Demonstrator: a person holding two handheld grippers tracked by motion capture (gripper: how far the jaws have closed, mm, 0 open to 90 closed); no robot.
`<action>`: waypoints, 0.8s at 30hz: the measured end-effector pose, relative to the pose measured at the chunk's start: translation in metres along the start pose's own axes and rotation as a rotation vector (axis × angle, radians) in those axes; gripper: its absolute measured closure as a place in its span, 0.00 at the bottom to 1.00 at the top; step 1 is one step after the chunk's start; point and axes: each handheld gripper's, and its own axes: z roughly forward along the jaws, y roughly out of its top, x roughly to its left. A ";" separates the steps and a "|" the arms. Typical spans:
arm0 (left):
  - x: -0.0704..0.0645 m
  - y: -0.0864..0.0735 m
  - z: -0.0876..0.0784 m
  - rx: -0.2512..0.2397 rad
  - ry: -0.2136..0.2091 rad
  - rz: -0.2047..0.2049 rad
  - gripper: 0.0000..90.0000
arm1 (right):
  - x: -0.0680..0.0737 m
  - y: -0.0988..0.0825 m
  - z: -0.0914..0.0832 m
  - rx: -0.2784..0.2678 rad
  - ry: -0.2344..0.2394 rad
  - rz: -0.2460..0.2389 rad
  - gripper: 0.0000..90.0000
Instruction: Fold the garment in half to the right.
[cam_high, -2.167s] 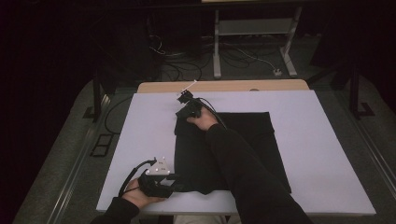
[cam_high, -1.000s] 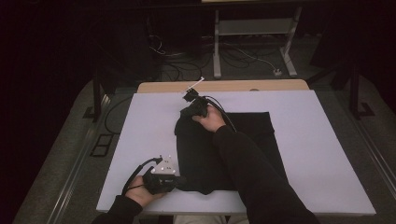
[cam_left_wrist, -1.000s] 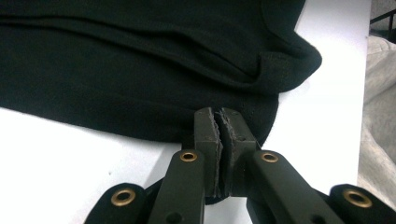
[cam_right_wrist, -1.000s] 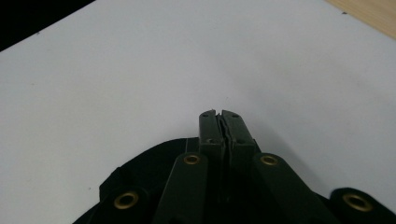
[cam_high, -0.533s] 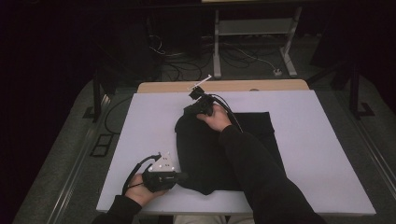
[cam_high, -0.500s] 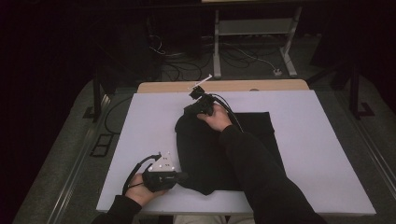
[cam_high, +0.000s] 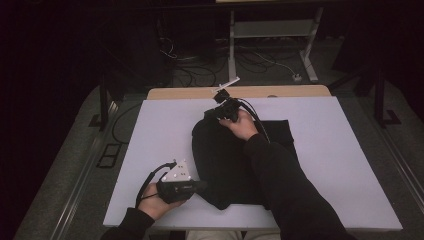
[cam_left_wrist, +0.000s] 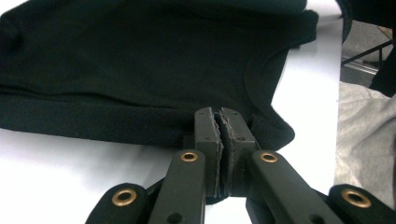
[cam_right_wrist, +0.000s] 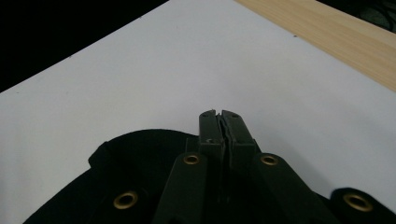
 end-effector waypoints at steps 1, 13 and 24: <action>-0.001 0.002 0.000 -0.007 -0.005 0.003 0.95 | -0.001 0.000 -0.001 -0.005 -0.002 0.001 0.96; -0.006 0.021 0.010 -0.021 -0.025 0.044 0.95 | -0.013 -0.006 -0.023 -0.039 -0.026 0.019 0.96; -0.011 0.036 0.023 -0.008 -0.056 0.082 0.95 | -0.023 -0.007 -0.045 -0.056 -0.057 0.014 0.96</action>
